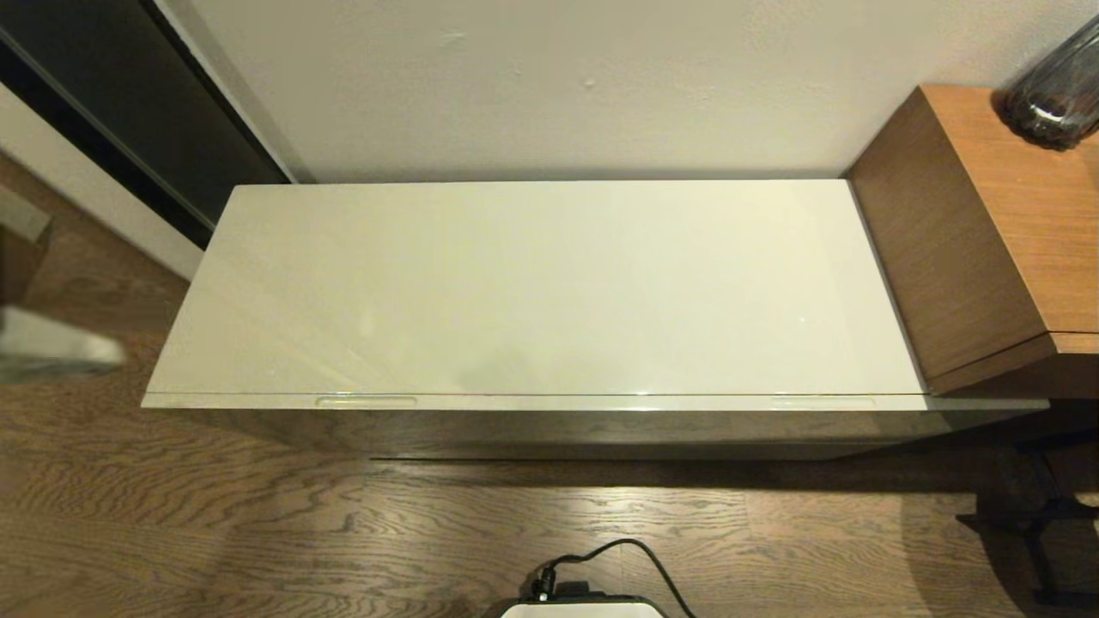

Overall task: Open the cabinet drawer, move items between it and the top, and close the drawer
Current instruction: Open the drawer

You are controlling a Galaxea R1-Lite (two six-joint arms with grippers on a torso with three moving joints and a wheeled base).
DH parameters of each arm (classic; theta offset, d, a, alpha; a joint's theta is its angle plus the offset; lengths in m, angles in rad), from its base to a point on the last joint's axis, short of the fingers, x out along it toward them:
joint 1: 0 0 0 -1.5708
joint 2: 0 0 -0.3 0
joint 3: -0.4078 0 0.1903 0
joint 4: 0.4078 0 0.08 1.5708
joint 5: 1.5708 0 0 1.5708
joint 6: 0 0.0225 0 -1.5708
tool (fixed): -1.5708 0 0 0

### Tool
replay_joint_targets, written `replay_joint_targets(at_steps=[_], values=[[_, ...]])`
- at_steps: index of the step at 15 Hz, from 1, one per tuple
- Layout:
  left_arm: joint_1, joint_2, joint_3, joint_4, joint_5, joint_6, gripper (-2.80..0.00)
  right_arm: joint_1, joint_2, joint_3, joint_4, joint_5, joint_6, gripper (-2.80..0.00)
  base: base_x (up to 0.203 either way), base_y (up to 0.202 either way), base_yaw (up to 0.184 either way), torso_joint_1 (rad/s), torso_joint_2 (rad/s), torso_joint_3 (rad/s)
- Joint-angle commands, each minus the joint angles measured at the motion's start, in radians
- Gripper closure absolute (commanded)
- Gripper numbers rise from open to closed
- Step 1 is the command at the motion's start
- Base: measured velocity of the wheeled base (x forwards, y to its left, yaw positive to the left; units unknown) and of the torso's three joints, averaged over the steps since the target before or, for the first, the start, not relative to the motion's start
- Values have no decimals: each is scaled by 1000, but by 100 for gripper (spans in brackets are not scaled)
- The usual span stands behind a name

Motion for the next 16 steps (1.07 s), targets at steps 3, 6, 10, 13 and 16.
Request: replay_joint_targets(at_steps=[3,6,10,13,16], values=[[73,-429,15,386,15,95,0,0,0,0,-1,1,-1,0,0,0,0,0,0,0],[189,-711,100,413,27,246,0,0,0,0,-1,1,-1,0,0,0,0,0,0,0],[306,-902,318,429,69,350,0,0,0,0,-1,1,-1,0,0,0,0,0,0,0],[197,-963,438,430,78,349,0,0,0,0,-1,1,-1,0,0,0,0,0,0,0],[218,-1130,560,430,102,449,0,0,0,0,-1,1,-1,0,0,0,0,0,0,0]])
